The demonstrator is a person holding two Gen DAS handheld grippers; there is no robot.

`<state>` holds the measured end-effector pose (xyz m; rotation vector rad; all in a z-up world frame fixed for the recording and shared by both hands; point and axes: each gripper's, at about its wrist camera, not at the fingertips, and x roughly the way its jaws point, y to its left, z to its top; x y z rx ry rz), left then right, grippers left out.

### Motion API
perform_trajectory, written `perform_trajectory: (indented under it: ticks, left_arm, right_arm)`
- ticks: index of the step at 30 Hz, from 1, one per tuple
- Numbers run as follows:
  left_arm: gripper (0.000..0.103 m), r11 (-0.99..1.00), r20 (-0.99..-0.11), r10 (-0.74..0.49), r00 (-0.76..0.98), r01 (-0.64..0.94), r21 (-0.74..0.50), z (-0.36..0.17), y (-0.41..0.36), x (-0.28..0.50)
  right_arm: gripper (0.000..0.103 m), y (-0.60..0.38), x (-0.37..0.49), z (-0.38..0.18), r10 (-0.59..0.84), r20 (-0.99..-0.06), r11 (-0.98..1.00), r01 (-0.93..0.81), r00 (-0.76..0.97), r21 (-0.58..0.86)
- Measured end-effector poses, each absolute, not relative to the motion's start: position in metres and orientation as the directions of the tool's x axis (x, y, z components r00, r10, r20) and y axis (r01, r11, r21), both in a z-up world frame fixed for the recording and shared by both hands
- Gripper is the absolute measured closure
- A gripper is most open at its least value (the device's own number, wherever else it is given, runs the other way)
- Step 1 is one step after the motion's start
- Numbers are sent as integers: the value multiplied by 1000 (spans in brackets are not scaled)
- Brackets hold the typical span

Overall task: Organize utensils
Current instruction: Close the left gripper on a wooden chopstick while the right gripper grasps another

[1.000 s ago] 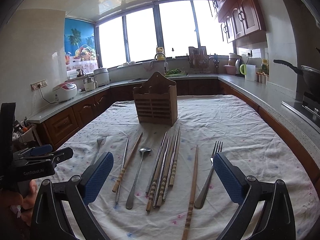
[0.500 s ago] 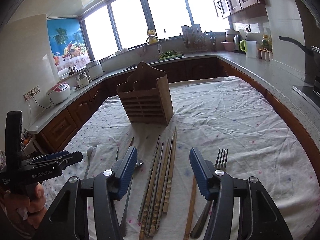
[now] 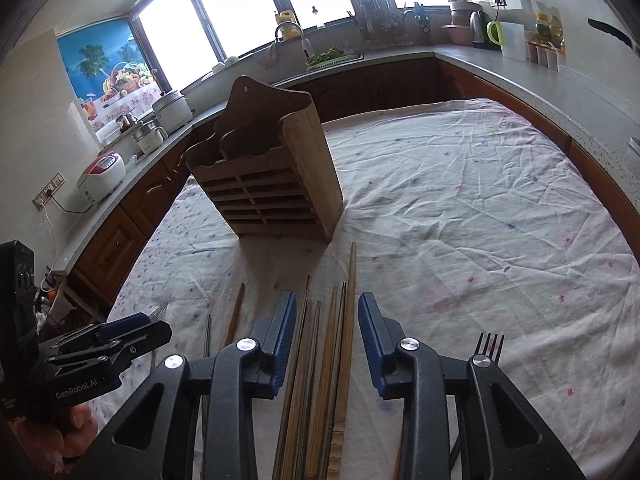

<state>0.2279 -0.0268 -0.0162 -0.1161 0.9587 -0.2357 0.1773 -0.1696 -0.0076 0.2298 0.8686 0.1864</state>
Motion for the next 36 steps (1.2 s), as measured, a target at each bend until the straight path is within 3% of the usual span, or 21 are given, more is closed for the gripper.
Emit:
perform_trajectory:
  ticks: [9, 16, 22, 26, 36]
  left_arm:
    - [67, 966, -839, -255, 481, 158, -203, -41, -39, 265]
    - [68, 966, -860, -251, 444, 178, -190, -56, -48, 285]
    - [77, 973, -873, -191, 449, 203, -108, -63, -61, 288]
    - [93, 973, -866, -139, 480, 229, -28, -64, -73, 288]
    - [98, 963, -849, -240, 472, 225, -147, -52, -58, 283]
  right_arm:
    - [77, -168, 228, -40, 252, -790, 962, -57, 558, 267]
    - [83, -169, 253, -55, 226, -818, 971, -50, 530, 236]
    - [93, -163, 266, -64, 183, -838, 982, -62, 514, 176]
    - [96, -155, 265, -64, 131, -841, 991, -88, 525, 99]
    - [98, -165, 251, -46, 220, -800, 973, -70, 558, 218]
